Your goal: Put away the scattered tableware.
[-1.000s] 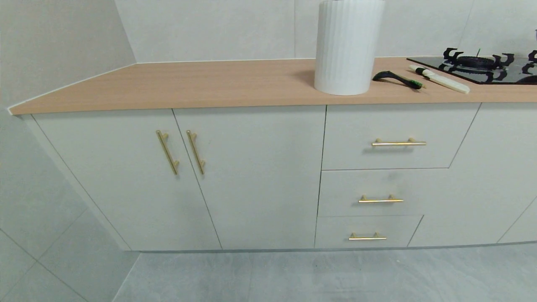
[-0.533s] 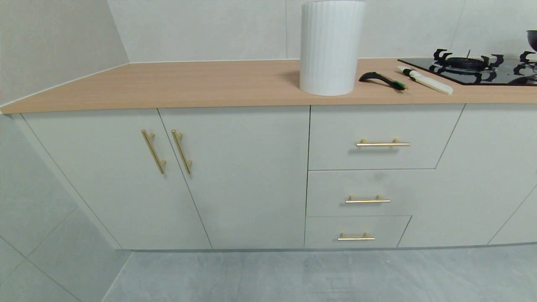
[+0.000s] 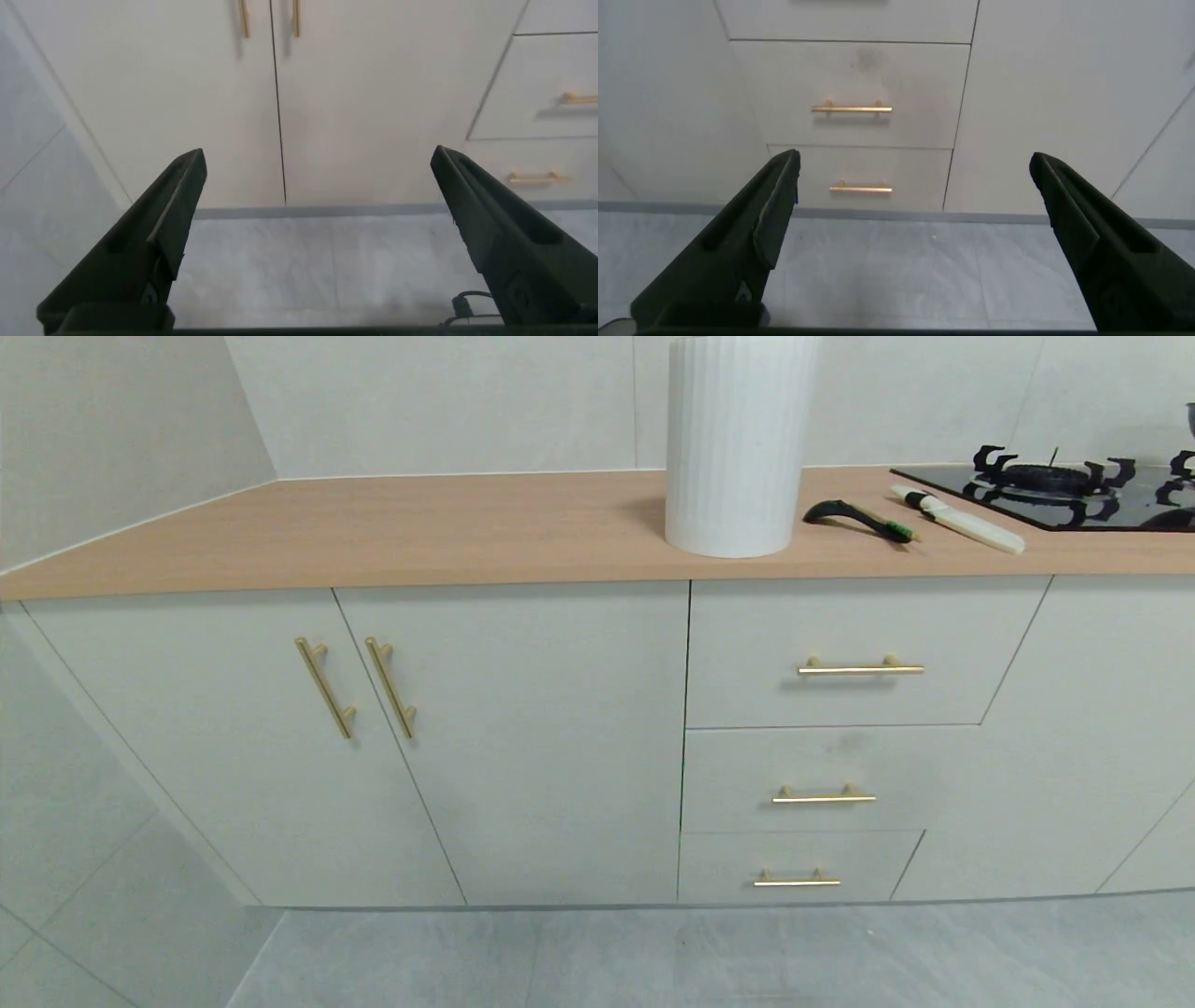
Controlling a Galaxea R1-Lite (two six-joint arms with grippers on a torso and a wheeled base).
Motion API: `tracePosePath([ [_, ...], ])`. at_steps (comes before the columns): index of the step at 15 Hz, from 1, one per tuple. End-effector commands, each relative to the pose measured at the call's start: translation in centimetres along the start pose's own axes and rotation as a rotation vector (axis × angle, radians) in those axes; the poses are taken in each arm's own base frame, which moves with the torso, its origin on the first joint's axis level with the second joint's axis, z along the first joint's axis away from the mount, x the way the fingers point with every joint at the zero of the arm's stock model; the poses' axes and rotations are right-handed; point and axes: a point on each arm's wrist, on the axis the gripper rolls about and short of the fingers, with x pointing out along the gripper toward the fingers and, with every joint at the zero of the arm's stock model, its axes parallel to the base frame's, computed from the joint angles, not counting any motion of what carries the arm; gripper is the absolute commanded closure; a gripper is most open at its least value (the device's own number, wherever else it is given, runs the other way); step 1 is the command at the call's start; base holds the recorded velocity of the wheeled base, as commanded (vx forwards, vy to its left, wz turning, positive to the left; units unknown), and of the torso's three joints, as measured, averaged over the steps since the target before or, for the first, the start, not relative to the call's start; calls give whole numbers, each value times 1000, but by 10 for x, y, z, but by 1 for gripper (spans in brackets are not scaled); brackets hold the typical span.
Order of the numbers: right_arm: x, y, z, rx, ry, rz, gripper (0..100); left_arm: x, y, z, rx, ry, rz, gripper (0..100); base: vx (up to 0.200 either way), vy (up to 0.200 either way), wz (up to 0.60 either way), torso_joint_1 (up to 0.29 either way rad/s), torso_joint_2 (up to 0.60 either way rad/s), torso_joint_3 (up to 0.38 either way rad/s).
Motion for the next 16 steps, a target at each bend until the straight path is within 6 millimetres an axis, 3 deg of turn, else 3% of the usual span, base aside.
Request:
tracePosePath([
  [1, 0, 0, 0, 2, 1, 0, 0, 0, 0, 0, 0, 1, 0, 0, 200, 0, 0, 7, 7, 2],
  [15, 0, 0, 0, 0, -3, -1, 0, 0, 0, 0, -3, 1, 0, 0, 0, 0, 0, 0, 0, 0],
  [16, -2, 0, 9, 6, -38, -10, 0, 0, 0, 0, -3, 1, 0, 0, 0, 0, 0, 0, 0, 0],
])
